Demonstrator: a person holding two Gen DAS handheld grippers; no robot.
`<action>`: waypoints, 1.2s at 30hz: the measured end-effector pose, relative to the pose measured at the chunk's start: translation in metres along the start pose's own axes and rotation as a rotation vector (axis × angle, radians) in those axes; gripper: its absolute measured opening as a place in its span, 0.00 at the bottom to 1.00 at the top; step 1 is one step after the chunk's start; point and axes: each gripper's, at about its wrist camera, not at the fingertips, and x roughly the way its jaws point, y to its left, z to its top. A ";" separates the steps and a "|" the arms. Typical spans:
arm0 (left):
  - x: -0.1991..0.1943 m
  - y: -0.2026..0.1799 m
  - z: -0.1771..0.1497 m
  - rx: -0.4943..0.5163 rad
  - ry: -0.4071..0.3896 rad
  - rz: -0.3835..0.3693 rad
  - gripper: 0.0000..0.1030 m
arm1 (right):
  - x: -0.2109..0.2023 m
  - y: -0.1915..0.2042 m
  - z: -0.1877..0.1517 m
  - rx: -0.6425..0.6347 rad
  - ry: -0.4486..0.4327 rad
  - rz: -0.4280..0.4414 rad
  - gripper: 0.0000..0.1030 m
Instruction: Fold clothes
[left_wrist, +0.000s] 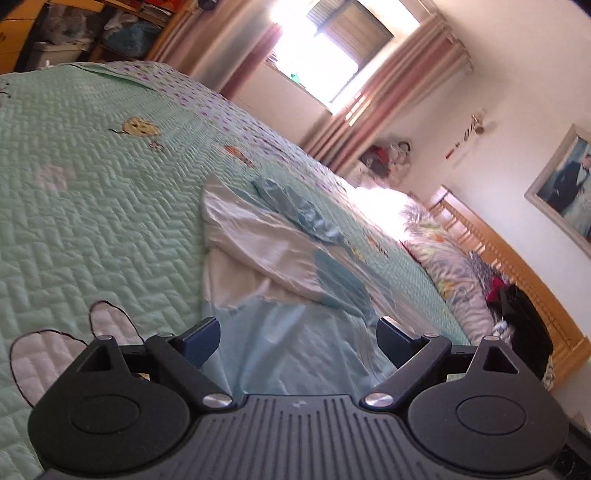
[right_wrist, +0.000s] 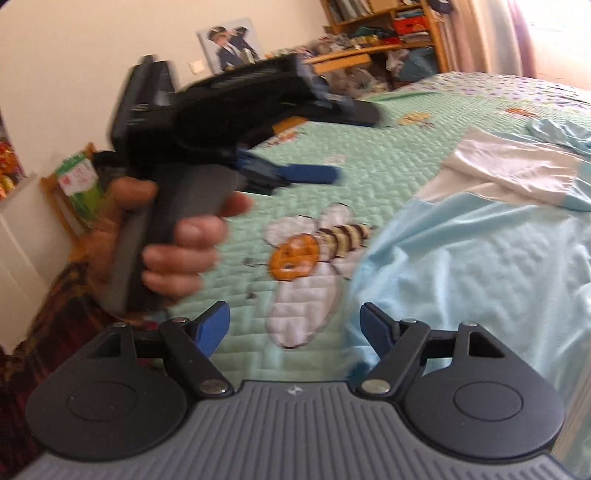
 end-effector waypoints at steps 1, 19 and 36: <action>0.005 -0.002 -0.005 0.006 0.034 0.001 0.91 | -0.004 0.003 0.000 -0.015 -0.004 0.012 0.76; -0.016 -0.003 0.009 0.074 0.143 0.168 0.92 | 0.051 -0.009 -0.002 0.103 0.108 0.095 0.85; 0.064 -0.090 -0.052 0.311 0.340 0.256 0.94 | -0.187 -0.135 -0.044 0.231 -0.197 -0.464 0.38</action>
